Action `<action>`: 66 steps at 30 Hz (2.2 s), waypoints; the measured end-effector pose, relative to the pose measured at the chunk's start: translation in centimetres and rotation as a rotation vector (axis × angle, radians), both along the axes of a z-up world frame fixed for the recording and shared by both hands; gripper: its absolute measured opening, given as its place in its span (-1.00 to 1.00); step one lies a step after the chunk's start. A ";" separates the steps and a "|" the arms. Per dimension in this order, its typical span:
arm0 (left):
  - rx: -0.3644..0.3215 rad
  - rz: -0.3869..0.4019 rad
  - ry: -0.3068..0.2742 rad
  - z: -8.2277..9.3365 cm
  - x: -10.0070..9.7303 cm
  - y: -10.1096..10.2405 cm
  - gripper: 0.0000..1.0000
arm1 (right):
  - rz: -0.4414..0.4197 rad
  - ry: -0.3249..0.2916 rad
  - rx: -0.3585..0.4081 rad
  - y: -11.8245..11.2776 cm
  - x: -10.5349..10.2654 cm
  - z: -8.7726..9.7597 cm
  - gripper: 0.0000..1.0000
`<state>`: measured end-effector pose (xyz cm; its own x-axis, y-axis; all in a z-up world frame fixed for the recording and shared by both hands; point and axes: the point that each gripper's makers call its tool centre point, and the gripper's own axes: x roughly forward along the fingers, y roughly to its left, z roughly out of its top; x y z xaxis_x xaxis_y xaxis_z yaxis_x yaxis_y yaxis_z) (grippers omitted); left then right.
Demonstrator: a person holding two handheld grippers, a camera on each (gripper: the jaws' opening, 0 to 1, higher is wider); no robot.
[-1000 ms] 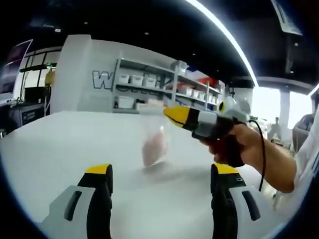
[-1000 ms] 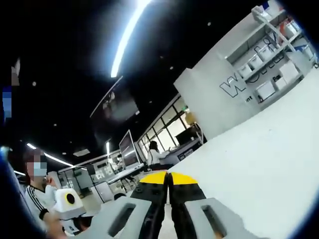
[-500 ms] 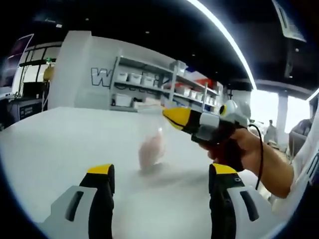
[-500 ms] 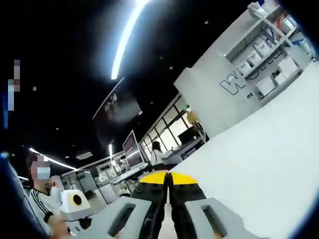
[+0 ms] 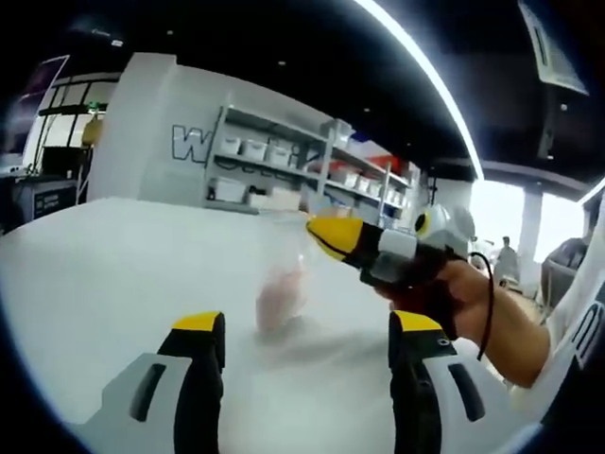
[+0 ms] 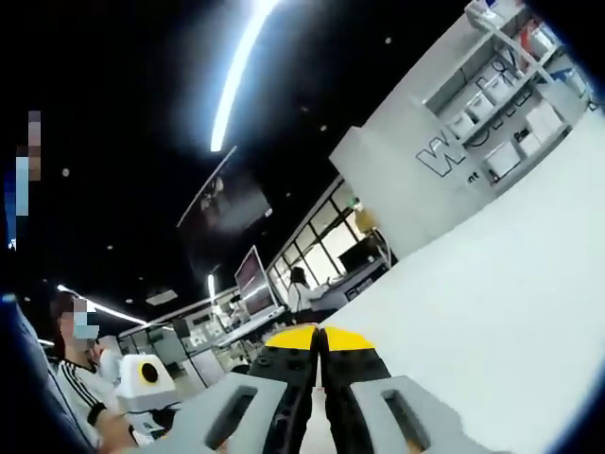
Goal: Open the resealable bag by pulling the two sides of the seal apart until the entire bag opening is separated and visibly accessible.
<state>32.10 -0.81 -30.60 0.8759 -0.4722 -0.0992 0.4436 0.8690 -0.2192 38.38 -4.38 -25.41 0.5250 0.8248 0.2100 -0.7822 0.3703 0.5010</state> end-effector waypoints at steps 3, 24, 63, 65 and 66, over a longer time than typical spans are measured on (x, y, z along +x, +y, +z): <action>-0.013 -0.007 0.000 0.2 -0.1 -0.2 0.35 | -0.017 -0.020 -0.018 -0.2 -0.2 0.0 -1.00; -0.083 -0.064 -0.001 1.2 -1.0 -1.8 0.16 | -0.045 -0.113 -0.115 -0.4 -2.4 -0.3 -1.00; -0.587 -0.116 0.103 2.2 -1.8 -1.3 -0.63 | -0.042 -0.583 -0.594 -0.4 -7.0 -2.5 -1.00; -0.590 -0.108 0.106 2.1 -1.7 -1.2 -0.65 | -0.040 -0.578 -0.591 -0.5 -7.1 -2.5 -1.00; -0.592 -0.104 0.109 2.0 -1.7 -1.2 -0.66 | -0.039 -0.577 -0.589 -0.6 -7.1 -2.6 -1.00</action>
